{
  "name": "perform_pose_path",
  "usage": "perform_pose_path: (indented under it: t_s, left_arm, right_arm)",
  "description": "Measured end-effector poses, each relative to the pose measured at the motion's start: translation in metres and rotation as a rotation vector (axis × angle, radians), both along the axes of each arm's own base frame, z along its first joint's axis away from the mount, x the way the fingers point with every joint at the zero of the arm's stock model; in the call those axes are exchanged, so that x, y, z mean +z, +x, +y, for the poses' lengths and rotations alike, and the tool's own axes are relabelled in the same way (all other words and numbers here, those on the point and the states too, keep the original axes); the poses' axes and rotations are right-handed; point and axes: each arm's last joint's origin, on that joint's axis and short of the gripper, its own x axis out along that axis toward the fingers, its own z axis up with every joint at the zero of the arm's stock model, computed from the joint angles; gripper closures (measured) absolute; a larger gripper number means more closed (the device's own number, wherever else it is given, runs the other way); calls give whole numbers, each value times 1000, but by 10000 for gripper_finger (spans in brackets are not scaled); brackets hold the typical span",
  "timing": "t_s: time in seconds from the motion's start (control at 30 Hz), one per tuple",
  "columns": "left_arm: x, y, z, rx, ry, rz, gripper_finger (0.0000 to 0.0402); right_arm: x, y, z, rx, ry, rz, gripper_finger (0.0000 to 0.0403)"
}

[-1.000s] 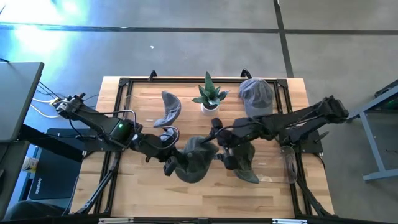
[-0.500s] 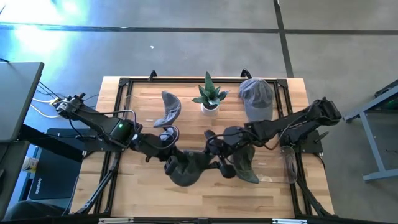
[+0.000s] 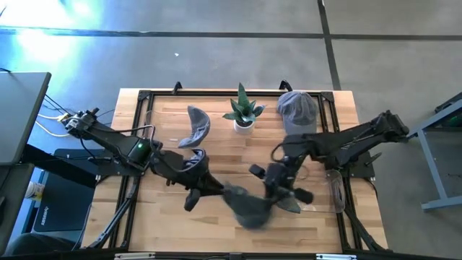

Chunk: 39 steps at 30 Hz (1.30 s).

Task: Pick & Place hat
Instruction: Put the black cap into the right transparent bin

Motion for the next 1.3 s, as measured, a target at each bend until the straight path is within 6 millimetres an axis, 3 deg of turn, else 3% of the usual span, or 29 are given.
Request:
perform_pose_path:
  t_s: [0.3, 0.47, 0.63, 0.83, 1.03, 1.3]
  left_arm:
    - [21, 28, 14, -25, 56, -342, 129]
    - [1, 65, 12, -144, -5, -399, 77]
    - [-19, 90, 4, -239, -81, -408, 72]
    - [-27, 110, -8, -397, -224, -628, 71]
    - [-20, 104, -18, -527, -328, -731, 84]
    - [-18, 93, -45, -510, -368, -738, 171]
  right_arm:
    - [33, -19, -2, 144, 151, -78, 397]
    - [37, -20, -4, 165, 173, -94, 398]
    - [46, -21, -4, 165, 177, -118, 399]
    - [60, -23, -5, 174, 196, -142, 400]
    - [69, -35, -8, 180, 208, -126, 400]
    - [82, -64, -18, 69, 193, -116, 400]
